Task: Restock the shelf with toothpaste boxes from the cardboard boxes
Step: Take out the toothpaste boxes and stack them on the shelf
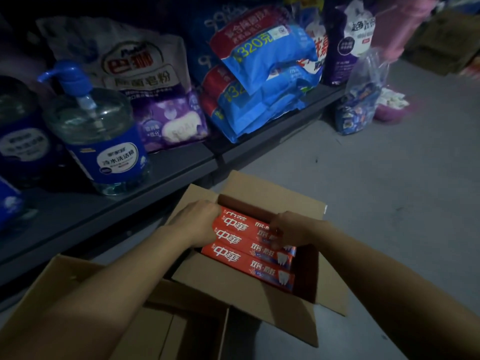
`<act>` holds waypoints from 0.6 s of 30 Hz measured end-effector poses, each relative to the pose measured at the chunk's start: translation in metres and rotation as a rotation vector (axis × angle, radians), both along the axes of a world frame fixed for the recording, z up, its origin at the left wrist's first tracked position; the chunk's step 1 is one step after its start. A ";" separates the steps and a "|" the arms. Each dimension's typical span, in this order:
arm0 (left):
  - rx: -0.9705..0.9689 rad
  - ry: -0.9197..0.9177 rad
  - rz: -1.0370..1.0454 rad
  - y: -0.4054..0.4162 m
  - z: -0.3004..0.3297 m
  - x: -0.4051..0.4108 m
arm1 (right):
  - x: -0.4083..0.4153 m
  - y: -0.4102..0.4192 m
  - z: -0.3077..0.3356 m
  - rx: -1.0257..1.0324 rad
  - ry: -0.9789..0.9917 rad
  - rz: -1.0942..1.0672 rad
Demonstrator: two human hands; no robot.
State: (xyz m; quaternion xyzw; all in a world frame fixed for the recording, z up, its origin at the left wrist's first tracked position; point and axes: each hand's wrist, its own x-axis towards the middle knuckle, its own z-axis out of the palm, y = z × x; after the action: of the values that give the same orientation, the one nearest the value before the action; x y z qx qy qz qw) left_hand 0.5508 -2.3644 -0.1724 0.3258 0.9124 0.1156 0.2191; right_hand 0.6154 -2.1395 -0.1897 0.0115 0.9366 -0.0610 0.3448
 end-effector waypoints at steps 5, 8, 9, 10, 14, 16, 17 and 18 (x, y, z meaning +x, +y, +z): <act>0.031 0.002 0.023 0.000 0.004 -0.004 | -0.001 0.002 0.005 -0.014 0.032 0.028; 0.040 0.004 0.025 0.002 0.010 -0.003 | -0.004 -0.003 0.005 0.055 0.077 0.033; 0.046 0.000 0.025 0.002 0.012 -0.003 | -0.004 -0.006 0.005 0.086 0.090 0.033; 0.050 -0.005 0.029 0.002 0.015 -0.002 | -0.003 -0.008 0.004 0.116 0.100 0.041; 0.031 0.005 0.033 0.001 0.016 -0.003 | -0.002 -0.007 0.002 0.157 0.147 0.089; 0.024 0.014 0.036 0.000 0.016 -0.004 | -0.002 -0.003 0.003 0.147 0.180 0.083; 0.026 0.023 0.042 -0.002 0.016 -0.005 | -0.003 0.000 0.005 0.146 0.198 0.075; 0.016 0.033 0.050 -0.003 0.017 -0.007 | -0.003 0.002 0.009 0.149 0.215 0.071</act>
State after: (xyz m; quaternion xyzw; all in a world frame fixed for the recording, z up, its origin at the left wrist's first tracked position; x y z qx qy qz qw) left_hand 0.5439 -2.3675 -0.1551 0.3066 0.9227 0.1229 0.1986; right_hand 0.6120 -2.1372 -0.1802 -0.0027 0.9700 0.0201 0.2424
